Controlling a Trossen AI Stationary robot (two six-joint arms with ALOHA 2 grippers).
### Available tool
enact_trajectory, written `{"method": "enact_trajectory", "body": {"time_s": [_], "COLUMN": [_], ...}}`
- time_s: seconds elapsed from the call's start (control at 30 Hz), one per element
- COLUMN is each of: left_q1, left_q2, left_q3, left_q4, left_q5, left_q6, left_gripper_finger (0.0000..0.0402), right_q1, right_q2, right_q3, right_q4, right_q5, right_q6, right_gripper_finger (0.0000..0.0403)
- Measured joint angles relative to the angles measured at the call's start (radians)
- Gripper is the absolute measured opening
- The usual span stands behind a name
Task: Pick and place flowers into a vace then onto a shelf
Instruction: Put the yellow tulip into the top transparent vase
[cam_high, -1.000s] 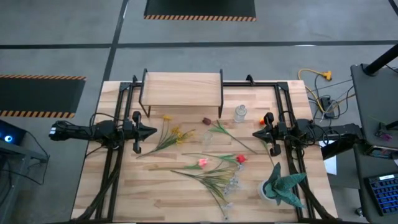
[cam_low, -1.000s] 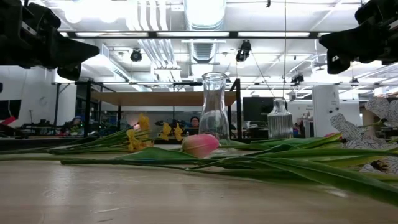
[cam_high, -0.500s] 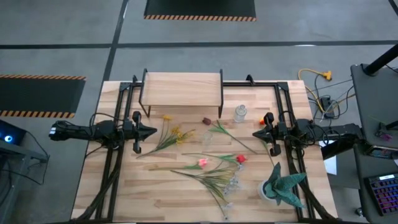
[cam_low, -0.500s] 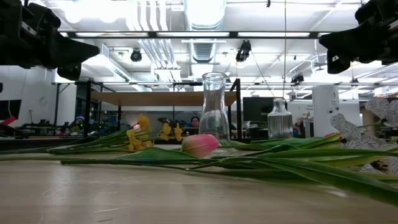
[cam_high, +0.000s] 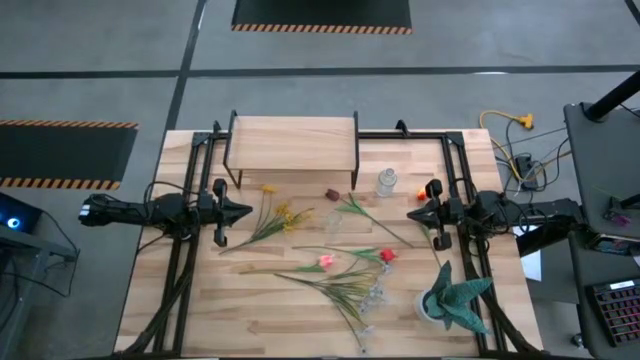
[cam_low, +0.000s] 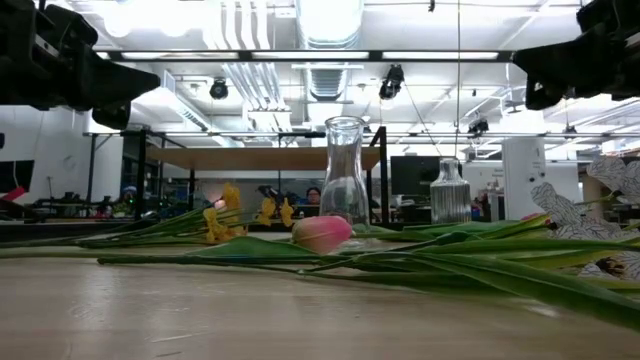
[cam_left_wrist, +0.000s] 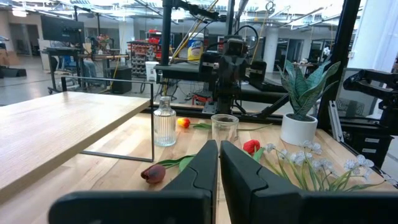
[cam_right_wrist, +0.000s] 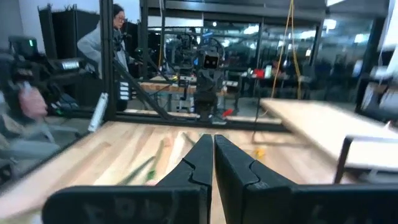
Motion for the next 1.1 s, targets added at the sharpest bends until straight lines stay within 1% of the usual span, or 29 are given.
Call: {"method": "enact_trajectory", "body": {"time_s": [0.07, 0.1, 0.13, 0.2, 0.23, 0.3, 0.43, 0.6, 0.67, 0.73, 0.8, 0.9, 1.0, 1.1], "left_q1": [0.0, 0.0, 0.0, 0.0, 0.0, 0.0, 0.0, 0.0, 0.0, 0.0, 0.0, 0.0, 0.0, 0.0], "left_q2": [0.0, 0.0, 0.0, 0.0, 0.0, 0.0, 0.0, 0.0, 0.0, 0.0, 0.0, 0.0, 0.0, 0.0], "left_q3": [0.0, 0.0, 0.0, 0.0, 0.0, 0.0, 0.0, 0.0, 0.0, 0.0, 0.0, 0.0, 0.0, 0.0], "left_q4": [0.0, 0.0, 0.0, 0.0, 0.0, 0.0, 0.0, 0.0, 0.0, 0.0, -0.001, -0.002, -0.002, -0.002], "left_q5": [0.0, 0.0, 0.0, 0.0, 0.0, 0.0, 0.0, 0.0, 0.0, 0.0, 0.0, 0.0, 0.0, 0.0], "left_q6": [0.0, 0.0, 0.0, 0.0, 0.0, 0.0, 0.0, 0.0, 0.0, 0.0, 0.0, 0.0, 0.001, 0.008], "left_gripper_finger": [0.0002, 0.0002, 0.0002, 0.0002, 0.0002, 0.0002, 0.0002, 0.0002, 0.0002, 0.0002, 0.0002, 0.0002, 0.0002, 0.0002], "right_q1": [0.0, 0.0, 0.0, 0.0, 0.0, 0.0, 0.0, 0.0, 0.0, 0.0, 0.0, 0.0, 0.0, 0.0], "right_q2": [0.0, 0.0, 0.001, 0.0, 0.0, 0.006, 0.026, 0.076, 0.099, 0.125, 0.161, 0.23, 0.319, 0.412], "right_q3": [0.0, 0.0, 0.0, 0.0, 0.0, 0.0, 0.0, 0.003, 0.037, 0.086, 0.15, 0.273, 0.416, 0.538], "right_q4": [0.015, 0.026, 0.043, 0.066, 0.064, 0.058, 0.086, 0.251, 0.264, 0.249, 0.212, 0.058, -0.168, -0.396], "right_q5": [0.0, 0.006, 0.033, 0.12, 0.16, 0.198, 0.211, 0.225, 0.258, 0.269, 0.282, 0.315, 0.408, 0.511], "right_q6": [-0.038, -0.02, 0.026, 0.109, 0.133, 0.143, 0.149, 0.155, 0.149, 0.148, 0.146, 0.142, 0.189, 0.304], "right_gripper_finger": [0.0009, 0.0008, 0.0009, 0.001, 0.0013, 0.0027, 0.0082, 0.0165, 0.019, 0.0207, 0.0216, 0.0221, 0.0221, 0.0221]}}
